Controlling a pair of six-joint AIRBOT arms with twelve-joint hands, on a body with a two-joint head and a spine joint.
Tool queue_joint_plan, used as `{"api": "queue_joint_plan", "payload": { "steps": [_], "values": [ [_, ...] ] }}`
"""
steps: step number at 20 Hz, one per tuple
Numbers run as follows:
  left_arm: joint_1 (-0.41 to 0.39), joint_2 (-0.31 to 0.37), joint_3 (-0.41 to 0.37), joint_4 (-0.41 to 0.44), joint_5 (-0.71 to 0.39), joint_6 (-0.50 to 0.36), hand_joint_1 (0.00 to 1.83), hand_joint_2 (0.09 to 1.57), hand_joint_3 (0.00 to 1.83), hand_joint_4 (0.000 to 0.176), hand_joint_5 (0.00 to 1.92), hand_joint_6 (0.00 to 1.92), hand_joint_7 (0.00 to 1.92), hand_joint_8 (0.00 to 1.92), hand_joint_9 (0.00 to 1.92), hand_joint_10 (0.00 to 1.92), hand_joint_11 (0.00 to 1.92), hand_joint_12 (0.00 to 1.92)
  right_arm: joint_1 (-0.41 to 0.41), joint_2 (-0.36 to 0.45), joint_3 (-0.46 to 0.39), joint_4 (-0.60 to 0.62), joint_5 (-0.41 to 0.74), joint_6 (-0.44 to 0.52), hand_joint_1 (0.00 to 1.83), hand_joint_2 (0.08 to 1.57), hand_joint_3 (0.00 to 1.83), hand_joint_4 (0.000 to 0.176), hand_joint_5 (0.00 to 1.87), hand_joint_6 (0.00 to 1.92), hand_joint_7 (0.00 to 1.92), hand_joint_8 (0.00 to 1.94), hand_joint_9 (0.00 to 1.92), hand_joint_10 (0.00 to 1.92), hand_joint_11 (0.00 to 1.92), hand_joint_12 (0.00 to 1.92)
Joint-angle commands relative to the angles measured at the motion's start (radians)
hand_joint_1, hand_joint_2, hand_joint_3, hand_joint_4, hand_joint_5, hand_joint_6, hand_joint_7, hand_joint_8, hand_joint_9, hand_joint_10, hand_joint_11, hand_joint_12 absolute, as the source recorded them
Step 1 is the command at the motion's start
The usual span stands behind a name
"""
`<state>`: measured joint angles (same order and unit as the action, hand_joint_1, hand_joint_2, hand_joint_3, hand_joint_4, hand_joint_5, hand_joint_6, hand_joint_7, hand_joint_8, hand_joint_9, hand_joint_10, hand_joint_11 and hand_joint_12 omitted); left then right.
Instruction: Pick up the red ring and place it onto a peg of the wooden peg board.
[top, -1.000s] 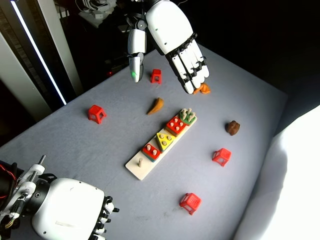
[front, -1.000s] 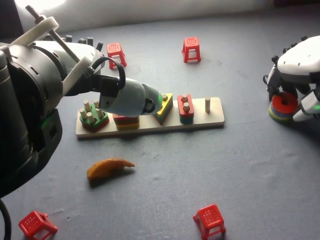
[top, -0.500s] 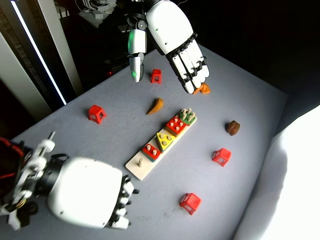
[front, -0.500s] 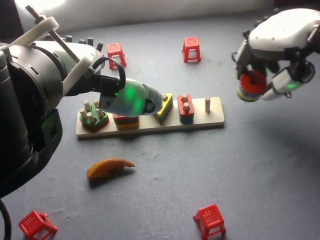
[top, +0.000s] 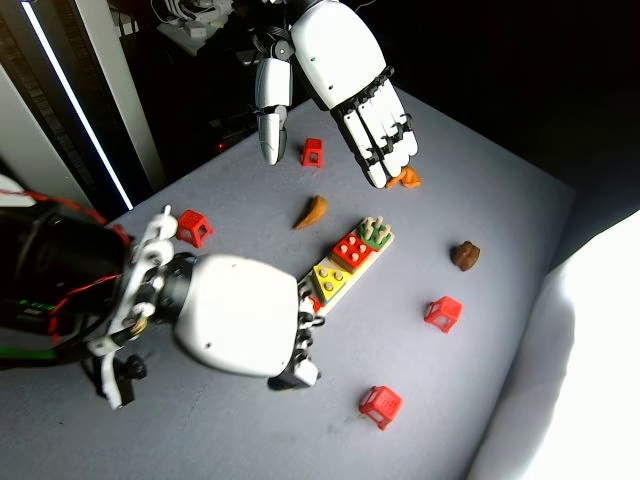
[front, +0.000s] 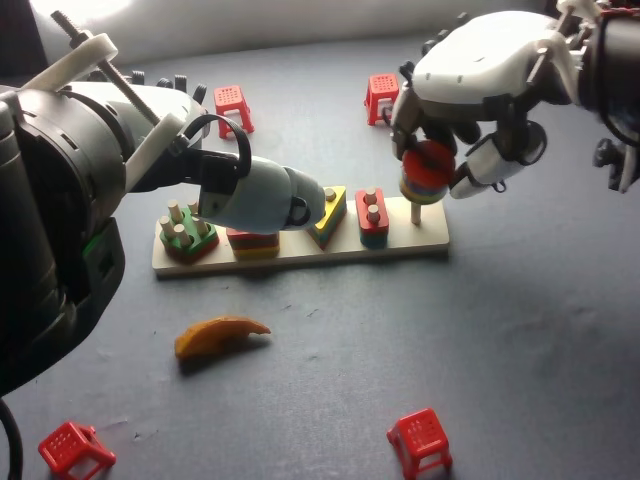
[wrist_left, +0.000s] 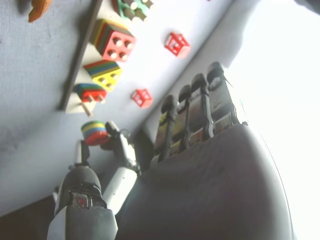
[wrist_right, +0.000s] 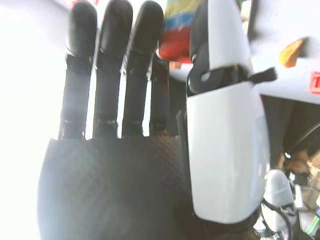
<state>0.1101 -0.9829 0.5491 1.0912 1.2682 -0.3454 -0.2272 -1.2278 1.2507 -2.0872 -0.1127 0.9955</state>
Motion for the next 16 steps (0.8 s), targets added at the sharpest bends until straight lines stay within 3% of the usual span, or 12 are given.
{"api": "queue_joint_plan", "payload": {
  "steps": [1, 11, 16],
  "values": [
    [-0.010, -0.006, -0.001, 0.094, 0.005, -0.001, 0.00, 1.04, 0.00, 0.000, 0.04, 0.00, 0.01, 0.00, 0.00, 0.00, 0.01, 0.00, 0.014, 0.000, 0.011, -0.007, -0.058, -0.003, 1.38, 1.09, 0.00, 0.000, 1.00, 0.96, 1.05, 0.79, 0.94, 1.18, 0.65, 1.34],
    [-0.010, -0.006, -0.001, 0.094, 0.005, -0.001, 0.00, 1.05, 0.00, 0.000, 0.03, 0.00, 0.00, 0.00, 0.00, 0.00, 0.00, 0.00, -0.012, -0.034, 0.021, -0.007, -0.080, -0.025, 1.37, 1.11, 0.00, 0.000, 0.95, 1.00, 1.01, 0.85, 0.90, 1.26, 0.62, 1.45],
    [-0.010, -0.006, -0.001, 0.094, 0.005, -0.001, 0.00, 1.05, 0.00, 0.000, 0.05, 0.01, 0.02, 0.01, 0.00, 0.00, 0.00, 0.00, -0.017, -0.040, 0.017, -0.007, -0.082, -0.019, 1.38, 1.10, 0.00, 0.000, 0.98, 0.97, 1.05, 0.80, 0.92, 1.21, 0.65, 1.39]
  ]
}}
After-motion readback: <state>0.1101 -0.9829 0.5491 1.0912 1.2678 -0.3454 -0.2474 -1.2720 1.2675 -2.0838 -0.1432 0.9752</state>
